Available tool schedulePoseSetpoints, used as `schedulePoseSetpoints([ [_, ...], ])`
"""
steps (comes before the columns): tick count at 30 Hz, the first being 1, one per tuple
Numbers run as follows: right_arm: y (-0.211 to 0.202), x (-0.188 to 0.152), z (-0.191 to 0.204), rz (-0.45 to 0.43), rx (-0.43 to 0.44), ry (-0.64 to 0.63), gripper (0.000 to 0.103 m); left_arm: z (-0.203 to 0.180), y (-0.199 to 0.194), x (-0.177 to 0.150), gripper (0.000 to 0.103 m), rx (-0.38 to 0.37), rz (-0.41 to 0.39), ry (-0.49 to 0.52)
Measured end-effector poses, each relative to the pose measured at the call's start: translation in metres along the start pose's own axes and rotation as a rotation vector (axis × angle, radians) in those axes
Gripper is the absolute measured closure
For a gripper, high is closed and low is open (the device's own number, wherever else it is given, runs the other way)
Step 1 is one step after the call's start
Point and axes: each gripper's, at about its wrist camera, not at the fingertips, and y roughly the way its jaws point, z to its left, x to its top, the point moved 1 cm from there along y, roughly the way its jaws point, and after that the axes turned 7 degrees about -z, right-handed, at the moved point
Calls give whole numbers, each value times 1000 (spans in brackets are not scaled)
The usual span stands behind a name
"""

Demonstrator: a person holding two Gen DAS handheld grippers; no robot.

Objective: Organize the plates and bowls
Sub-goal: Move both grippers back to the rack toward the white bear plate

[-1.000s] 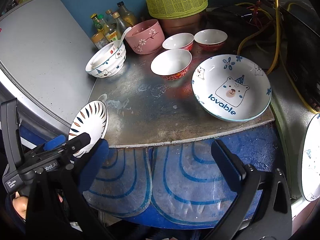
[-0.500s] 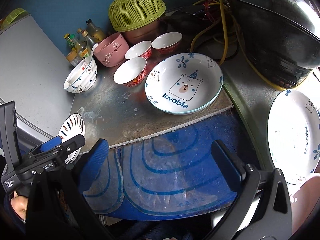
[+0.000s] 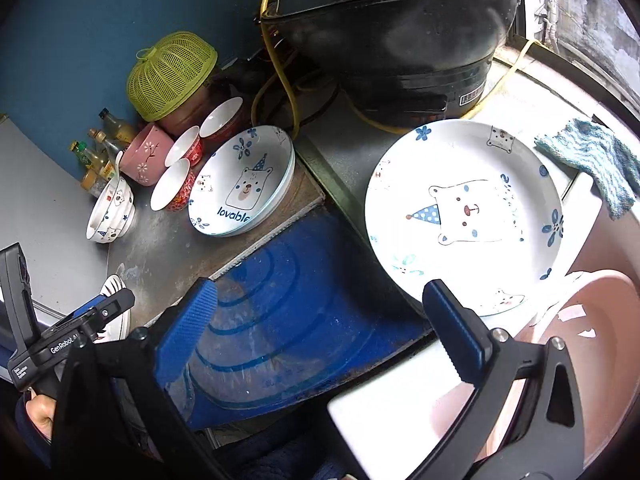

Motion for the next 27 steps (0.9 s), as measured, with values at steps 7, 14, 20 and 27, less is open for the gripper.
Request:
schedulePoseSetpoints([
  [7, -20, 1, -47, -52, -15, 77, 0, -56, 8, 6, 1, -109, 11, 94],
  [14, -40, 9, -97, -98, -66, 154, 0, -124, 15, 2, 1, -176, 27, 253],
  [20, -47, 11, -145, -88, -108, 248, 0, -165, 32, 2, 1, -193, 55, 303],
  [27, -44, 21, -183, -99, -83, 275, 16, -206, 55, 5, 1, -221, 84, 311],
])
